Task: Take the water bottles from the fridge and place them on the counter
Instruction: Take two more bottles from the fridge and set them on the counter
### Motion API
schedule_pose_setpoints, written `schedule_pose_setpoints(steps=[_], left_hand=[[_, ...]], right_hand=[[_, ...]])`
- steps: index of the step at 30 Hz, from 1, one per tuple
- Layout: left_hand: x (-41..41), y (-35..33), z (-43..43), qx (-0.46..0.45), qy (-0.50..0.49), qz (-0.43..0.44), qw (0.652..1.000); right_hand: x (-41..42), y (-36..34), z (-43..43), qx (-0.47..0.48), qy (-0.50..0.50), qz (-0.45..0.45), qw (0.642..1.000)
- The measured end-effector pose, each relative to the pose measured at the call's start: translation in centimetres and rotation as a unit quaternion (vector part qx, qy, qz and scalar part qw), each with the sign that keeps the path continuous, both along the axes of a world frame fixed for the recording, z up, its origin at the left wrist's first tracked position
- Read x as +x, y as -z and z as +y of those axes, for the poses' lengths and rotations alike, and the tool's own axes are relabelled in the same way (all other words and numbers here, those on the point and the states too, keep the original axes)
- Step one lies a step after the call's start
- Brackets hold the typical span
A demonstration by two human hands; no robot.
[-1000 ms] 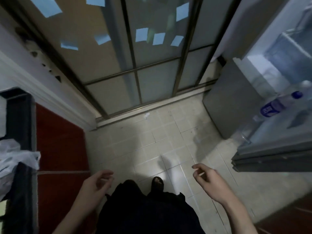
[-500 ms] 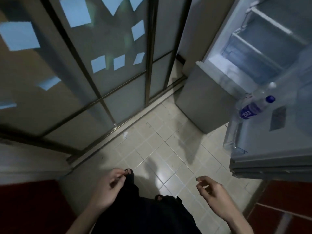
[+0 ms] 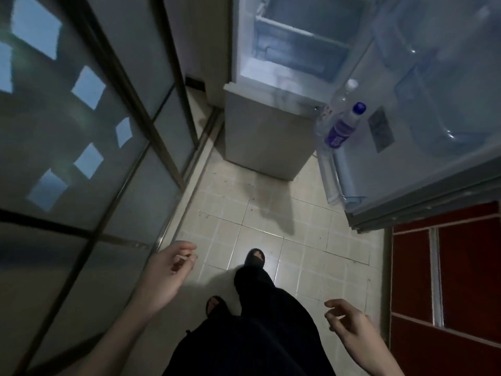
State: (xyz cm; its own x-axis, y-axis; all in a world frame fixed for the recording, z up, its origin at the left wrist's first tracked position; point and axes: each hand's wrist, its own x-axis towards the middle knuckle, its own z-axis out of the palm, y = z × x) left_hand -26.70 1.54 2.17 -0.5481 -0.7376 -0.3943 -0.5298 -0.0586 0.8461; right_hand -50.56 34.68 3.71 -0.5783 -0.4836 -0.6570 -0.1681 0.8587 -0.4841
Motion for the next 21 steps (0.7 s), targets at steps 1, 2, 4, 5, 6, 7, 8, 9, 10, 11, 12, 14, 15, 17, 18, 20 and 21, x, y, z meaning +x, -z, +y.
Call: schedule_pose_setpoints(steps=[1,2,4,5,6,7,8,9,10,11,12,14,15,17,18,20,21], left_hand=[[-1.3,0.1,-0.8,0.000,0.010,0.008,1.000],[-2.6,0.1,-1.4,-0.003,0.017,0.019,1.000],[-5.2,0.2,-2.4,-0.010,0.028,0.029,0.999],[-6.4,0.2,-2.9,-0.017,0.038,0.025,0.999],[-7.6,0.2,-3.3,-0.018,0.047,0.016,0.999],[-8.6,0.2,-3.7,-0.012,0.050,0.010,0.999],[-9.7,0.0,-4.1,-0.007,0.054,0.008,0.998],[-10.7,-0.2,-4.6,-0.004,0.060,0.005,0.998],[-11.6,-0.5,-5.2,-0.003,0.069,-0.004,0.998],[-12.4,-0.8,-5.8,-0.006,0.081,-0.015,0.997],[-13.2,-1.2,-6.4,-0.012,0.090,-0.025,0.996],[-14.9,-1.8,-7.7,-0.020,0.094,-0.035,0.995],[-15.7,-2.1,-8.4,-0.021,0.094,-0.037,0.995],[-17.3,-2.3,-9.6,-0.027,0.098,-0.043,0.994],[-18.0,-2.3,-10.2,-0.035,0.100,-0.045,0.993],[-19.2,-2.1,-11.2,-0.050,0.106,-0.052,0.992],[-19.9,-1.9,-11.7,-0.053,0.113,-0.055,0.991]], right_hand=[[-0.1,0.3,-0.2,0.000,0.012,-0.002,1.000],[-0.4,0.6,-0.5,-0.002,0.023,-0.003,1.000],[-1.4,1.3,-1.3,-0.010,0.044,-0.001,0.999],[-2.2,1.8,-1.8,-0.017,0.056,-0.002,0.998],[-3.0,2.2,-2.3,-0.024,0.067,-0.006,0.997],[-3.9,2.5,-2.9,-0.032,0.076,-0.011,0.997],[-4.9,2.7,-3.5,-0.041,0.084,-0.013,0.996],[-5.9,2.9,-4.2,-0.051,0.089,-0.013,0.995],[-6.9,3.1,-4.8,-0.058,0.094,-0.014,0.994],[-7.9,3.2,-5.5,-0.065,0.098,-0.017,0.993],[-8.9,3.2,-6.3,-0.073,0.102,-0.019,0.992],[-11.1,3.2,-8.0,-0.091,0.109,-0.018,0.990],[-12.2,3.2,-8.9,-0.102,0.112,-0.016,0.988],[-14.3,2.9,-10.7,-0.123,0.116,-0.016,0.985],[-15.4,2.6,-11.5,-0.133,0.118,-0.013,0.984],[-17.2,2.0,-13.0,-0.147,0.128,-0.007,0.981],[-18.1,1.7,-13.7,-0.152,0.134,-0.006,0.979]])
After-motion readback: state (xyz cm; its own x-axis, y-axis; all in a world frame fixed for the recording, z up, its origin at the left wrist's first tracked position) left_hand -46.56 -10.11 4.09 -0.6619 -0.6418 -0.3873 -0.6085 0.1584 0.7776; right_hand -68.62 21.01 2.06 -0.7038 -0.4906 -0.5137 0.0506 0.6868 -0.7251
